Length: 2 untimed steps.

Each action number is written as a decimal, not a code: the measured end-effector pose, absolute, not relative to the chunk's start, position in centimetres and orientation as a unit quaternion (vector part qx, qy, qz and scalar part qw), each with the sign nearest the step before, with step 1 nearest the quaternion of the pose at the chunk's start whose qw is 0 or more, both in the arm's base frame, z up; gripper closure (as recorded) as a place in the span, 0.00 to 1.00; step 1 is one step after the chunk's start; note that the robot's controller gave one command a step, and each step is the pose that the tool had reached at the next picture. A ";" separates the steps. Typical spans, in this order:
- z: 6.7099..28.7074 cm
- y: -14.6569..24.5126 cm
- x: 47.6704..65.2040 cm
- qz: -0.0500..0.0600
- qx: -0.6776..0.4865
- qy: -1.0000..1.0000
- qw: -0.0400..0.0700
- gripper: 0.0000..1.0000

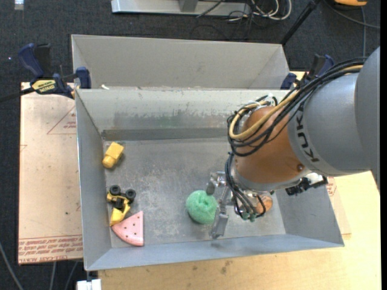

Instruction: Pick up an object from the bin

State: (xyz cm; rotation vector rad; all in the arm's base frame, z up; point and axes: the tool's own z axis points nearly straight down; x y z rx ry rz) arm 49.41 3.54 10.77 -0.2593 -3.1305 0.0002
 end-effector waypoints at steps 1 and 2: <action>8.0 5.6 51.0 -0.001 -0.040 -0.999 -0.001 1.00; 8.0 5.6 51.0 -0.001 -0.040 -0.999 -0.001 1.00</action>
Offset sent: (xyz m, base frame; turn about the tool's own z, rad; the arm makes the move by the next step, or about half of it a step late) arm 0.0000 0.0000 0.0000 0.0000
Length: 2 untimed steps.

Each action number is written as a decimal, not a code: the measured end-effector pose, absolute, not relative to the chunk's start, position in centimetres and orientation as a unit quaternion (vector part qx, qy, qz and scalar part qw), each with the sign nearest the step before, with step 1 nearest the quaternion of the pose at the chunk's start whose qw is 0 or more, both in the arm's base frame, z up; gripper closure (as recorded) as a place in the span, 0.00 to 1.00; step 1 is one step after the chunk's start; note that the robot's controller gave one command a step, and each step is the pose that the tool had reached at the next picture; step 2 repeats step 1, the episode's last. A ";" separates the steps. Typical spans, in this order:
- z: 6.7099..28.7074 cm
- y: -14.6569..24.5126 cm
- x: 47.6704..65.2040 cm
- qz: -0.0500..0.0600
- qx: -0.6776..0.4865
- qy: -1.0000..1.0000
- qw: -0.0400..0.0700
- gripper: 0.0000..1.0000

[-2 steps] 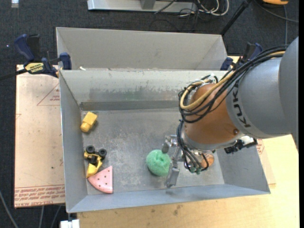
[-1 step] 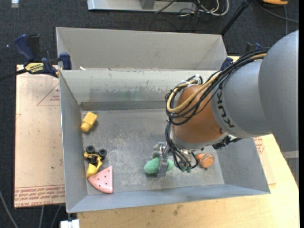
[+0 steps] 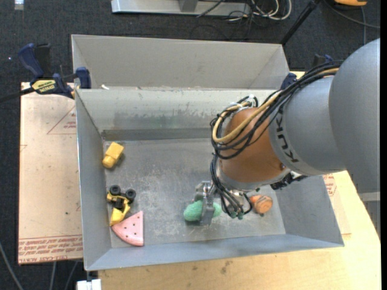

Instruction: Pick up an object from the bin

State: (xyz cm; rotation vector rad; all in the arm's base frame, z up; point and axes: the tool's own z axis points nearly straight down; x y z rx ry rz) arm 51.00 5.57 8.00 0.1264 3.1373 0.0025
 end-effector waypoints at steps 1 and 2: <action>22.5 8.1 49.9 0.001 0.028 1.000 0.002 1.00; 22.5 8.1 49.9 0.001 0.028 1.000 0.002 1.00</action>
Offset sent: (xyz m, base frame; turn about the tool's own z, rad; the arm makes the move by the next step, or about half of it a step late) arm 0.0000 0.0000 0.0000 0.0000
